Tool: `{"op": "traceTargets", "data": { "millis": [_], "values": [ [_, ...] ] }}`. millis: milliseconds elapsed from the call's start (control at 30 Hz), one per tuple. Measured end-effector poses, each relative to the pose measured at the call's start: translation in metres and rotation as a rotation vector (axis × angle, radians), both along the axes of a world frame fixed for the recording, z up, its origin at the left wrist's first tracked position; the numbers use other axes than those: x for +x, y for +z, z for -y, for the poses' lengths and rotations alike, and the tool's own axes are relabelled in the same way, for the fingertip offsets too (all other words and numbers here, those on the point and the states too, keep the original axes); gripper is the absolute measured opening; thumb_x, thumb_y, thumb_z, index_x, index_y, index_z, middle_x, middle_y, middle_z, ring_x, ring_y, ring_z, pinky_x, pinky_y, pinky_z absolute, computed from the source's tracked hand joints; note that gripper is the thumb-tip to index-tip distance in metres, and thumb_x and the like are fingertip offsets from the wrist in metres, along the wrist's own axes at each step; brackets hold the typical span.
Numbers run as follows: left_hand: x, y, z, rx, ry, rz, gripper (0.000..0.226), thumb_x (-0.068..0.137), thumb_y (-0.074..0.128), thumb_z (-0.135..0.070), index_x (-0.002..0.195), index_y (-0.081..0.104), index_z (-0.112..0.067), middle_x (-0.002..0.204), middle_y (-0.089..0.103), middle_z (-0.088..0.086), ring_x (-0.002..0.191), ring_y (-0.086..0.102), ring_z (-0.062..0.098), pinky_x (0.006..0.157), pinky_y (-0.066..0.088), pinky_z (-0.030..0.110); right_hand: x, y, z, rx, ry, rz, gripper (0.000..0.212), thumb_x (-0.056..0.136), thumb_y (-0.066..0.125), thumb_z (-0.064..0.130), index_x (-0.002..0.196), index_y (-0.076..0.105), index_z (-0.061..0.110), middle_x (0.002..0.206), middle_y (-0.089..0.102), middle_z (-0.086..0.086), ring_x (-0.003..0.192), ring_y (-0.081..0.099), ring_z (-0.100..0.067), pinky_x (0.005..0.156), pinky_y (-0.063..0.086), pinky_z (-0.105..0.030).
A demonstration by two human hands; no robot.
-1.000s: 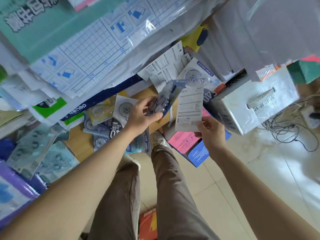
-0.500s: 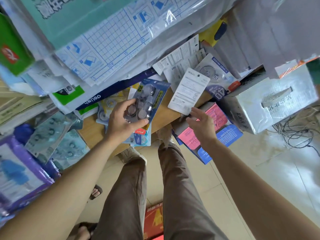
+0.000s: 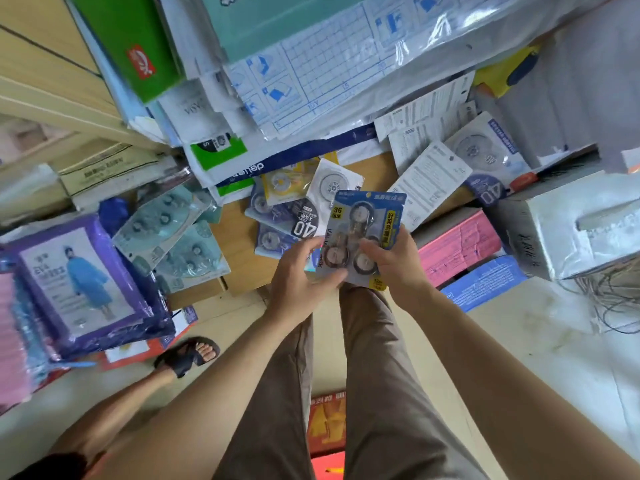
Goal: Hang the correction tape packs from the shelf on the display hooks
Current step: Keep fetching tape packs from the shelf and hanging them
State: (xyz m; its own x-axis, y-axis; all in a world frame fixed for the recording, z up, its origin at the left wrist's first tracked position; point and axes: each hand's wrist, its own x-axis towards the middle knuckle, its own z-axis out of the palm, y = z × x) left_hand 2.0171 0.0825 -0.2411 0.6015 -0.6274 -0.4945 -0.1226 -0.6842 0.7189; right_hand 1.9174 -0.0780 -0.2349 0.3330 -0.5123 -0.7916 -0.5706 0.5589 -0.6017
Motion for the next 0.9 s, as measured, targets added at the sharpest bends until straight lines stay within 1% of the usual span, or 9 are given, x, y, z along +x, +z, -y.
{"op": "traceTargets", "data": {
  "millis": [67,233,333,433,533,633,700,800,900],
  "values": [
    [0.014,-0.007,-0.023,0.075,0.044,0.058,0.057,0.082,0.072,-0.044,0.131,0.061,-0.017,0.127,0.064,-0.002,0.117,0.059,0.014,0.096,0.053,0.036,0.003,-0.002,-0.002,-0.062,0.062,-0.038,0.034,0.083,0.076,0.011,0.112,0.059,0.016,0.099,0.072,0.0,0.085,0.07,-0.013,0.071,0.06,-0.031],
    [0.057,-0.039,-0.054,0.31,0.011,0.182,0.048,0.086,0.073,-0.027,0.131,0.061,-0.014,0.126,0.065,0.008,0.117,0.058,0.03,0.094,0.047,0.038,0.005,-0.01,-0.008,-0.211,0.161,-0.125,0.025,0.079,0.08,0.022,0.099,0.065,0.026,0.091,0.072,0.005,0.082,0.068,-0.014,0.074,0.059,-0.037],
    [0.078,-0.049,-0.056,0.411,-0.078,0.351,0.057,0.083,0.072,-0.028,0.137,0.056,-0.014,0.136,0.06,0.008,0.126,0.053,0.031,0.1,0.045,0.042,0.0,-0.017,-0.012,-0.271,0.241,-0.119,0.025,0.081,0.076,0.026,0.104,0.066,0.022,0.092,0.073,0.001,0.085,0.069,-0.022,0.075,0.06,-0.045],
    [0.096,-0.047,-0.071,0.499,-0.031,0.542,0.071,0.083,0.071,-0.033,0.147,0.045,-0.016,0.156,0.041,0.011,0.143,0.036,0.033,0.112,0.036,0.048,0.005,-0.02,-0.021,-0.272,0.346,-0.064,0.021,0.082,0.071,0.027,0.101,0.064,0.022,0.09,0.071,-0.003,0.086,0.067,-0.029,0.075,0.059,-0.05],
    [0.119,-0.046,-0.1,0.662,0.034,0.589,0.093,0.082,0.073,-0.038,0.158,0.026,-0.018,0.167,0.014,0.016,0.152,0.015,0.042,0.121,0.02,0.054,0.021,-0.022,-0.038,-0.287,0.456,-0.037,0.018,0.085,0.071,0.018,0.101,0.064,0.016,0.084,0.067,-0.004,0.078,0.061,-0.026,0.066,0.051,-0.036],
    [0.147,-0.05,-0.13,0.819,0.079,0.489,0.105,0.084,0.074,-0.042,0.162,0.007,-0.017,0.167,0.001,0.024,0.152,0.007,0.049,0.122,0.012,0.059,0.041,-0.027,-0.057,-0.298,0.539,-0.004,0.018,0.087,0.071,0.013,0.103,0.064,0.014,0.087,0.067,-0.009,0.078,0.059,-0.027,0.06,0.045,-0.027],
    [0.155,-0.052,-0.14,0.828,0.109,0.398,0.1,0.089,0.072,-0.038,0.162,0.007,-0.015,0.167,0.003,0.024,0.148,0.018,0.051,0.119,0.025,0.06,0.052,-0.032,-0.066,-0.297,0.564,-0.001,0.019,0.088,0.07,0.012,0.106,0.064,0.011,0.091,0.067,-0.01,0.081,0.06,-0.028,0.059,0.044,-0.022],
    [0.152,-0.051,-0.144,0.755,0.094,0.439,0.082,0.09,0.071,-0.028,0.158,0.025,-0.016,0.158,0.027,0.022,0.133,0.044,0.045,0.1,0.049,0.055,0.059,-0.039,-0.071,-0.31,0.548,-0.033,0.018,0.088,0.069,0.016,0.103,0.063,0.008,0.089,0.067,-0.014,0.083,0.061,-0.035,0.066,0.051,-0.037],
    [0.145,-0.05,-0.144,0.64,0.04,0.505,0.068,0.086,0.073,-0.028,0.147,0.046,-0.015,0.136,0.049,0.017,0.12,0.053,0.037,0.091,0.051,0.048,0.063,-0.042,-0.07,-0.313,0.532,-0.051,0.017,0.087,0.068,0.015,0.101,0.062,0.007,0.086,0.066,-0.018,0.082,0.061,-0.039,0.069,0.053,-0.046]
  ]
}}
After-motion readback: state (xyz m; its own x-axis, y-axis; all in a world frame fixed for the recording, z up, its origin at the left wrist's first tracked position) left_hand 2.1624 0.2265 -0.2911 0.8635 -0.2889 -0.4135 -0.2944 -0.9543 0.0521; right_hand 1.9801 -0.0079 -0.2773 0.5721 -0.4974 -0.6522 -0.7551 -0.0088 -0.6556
